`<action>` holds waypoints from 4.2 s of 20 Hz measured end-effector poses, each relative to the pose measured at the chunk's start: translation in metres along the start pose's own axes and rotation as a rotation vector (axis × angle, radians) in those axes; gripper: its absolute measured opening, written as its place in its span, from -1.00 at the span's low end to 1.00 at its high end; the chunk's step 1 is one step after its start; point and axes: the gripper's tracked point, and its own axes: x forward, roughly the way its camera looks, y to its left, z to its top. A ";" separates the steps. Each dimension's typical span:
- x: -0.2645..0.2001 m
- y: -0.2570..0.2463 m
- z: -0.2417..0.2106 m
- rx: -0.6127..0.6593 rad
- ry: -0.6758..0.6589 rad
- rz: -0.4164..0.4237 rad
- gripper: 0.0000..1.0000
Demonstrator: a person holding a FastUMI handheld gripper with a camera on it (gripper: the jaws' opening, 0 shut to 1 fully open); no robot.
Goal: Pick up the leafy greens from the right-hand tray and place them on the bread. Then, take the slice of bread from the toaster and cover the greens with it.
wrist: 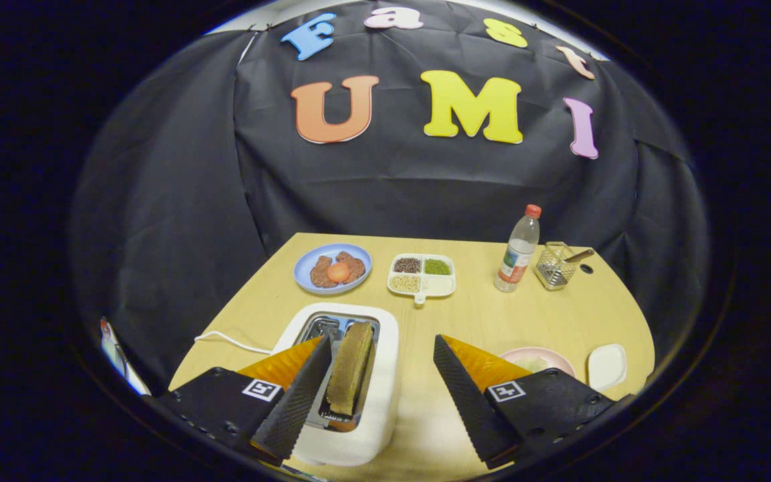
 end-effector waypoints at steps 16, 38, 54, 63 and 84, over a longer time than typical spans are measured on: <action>0.007 0.021 -0.010 0.010 0.041 0.076 -0.94; -0.117 -0.003 0.047 0.052 -0.161 0.082 -0.95; -0.078 -0.121 0.003 0.141 -0.115 -0.017 -0.95; -0.034 -0.169 -0.039 0.152 -0.066 -0.032 -0.95; 0.013 -0.245 -0.081 0.202 -0.028 -0.048 -0.64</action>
